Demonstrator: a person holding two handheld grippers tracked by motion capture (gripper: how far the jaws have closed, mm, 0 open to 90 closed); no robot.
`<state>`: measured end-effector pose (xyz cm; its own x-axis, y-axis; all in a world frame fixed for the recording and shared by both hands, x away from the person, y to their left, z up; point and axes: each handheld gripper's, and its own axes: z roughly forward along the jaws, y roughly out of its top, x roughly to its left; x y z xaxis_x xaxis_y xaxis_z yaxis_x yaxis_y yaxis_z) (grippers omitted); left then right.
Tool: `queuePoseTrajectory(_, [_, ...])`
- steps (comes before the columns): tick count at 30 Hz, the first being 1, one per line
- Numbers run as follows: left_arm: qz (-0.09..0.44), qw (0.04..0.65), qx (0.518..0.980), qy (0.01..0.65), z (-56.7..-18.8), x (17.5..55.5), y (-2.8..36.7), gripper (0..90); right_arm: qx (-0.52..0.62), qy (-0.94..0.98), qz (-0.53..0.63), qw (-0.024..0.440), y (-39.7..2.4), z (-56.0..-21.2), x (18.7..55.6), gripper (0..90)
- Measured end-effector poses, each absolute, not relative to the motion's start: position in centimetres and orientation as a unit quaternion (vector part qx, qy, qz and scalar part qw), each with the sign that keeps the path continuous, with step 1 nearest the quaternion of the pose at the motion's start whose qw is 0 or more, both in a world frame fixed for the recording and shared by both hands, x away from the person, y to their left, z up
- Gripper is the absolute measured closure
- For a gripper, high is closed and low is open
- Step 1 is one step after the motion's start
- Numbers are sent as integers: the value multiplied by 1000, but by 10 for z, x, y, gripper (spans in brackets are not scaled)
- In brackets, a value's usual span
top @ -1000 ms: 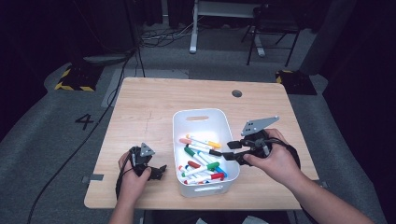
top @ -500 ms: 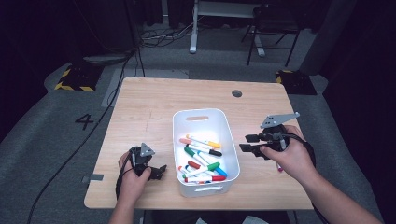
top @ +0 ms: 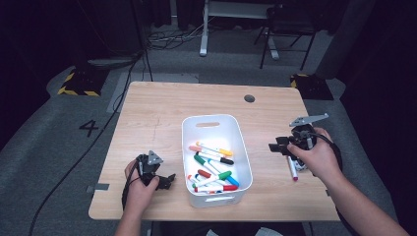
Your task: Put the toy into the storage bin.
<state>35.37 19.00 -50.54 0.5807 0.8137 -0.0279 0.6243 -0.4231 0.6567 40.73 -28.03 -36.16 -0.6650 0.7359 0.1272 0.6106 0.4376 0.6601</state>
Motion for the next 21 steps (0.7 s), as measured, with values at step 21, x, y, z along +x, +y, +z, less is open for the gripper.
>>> queuePoseTrajectory(21, [149,318,830,433,-505,354,190,0,483,831,263,89,-330,-421,440,522])
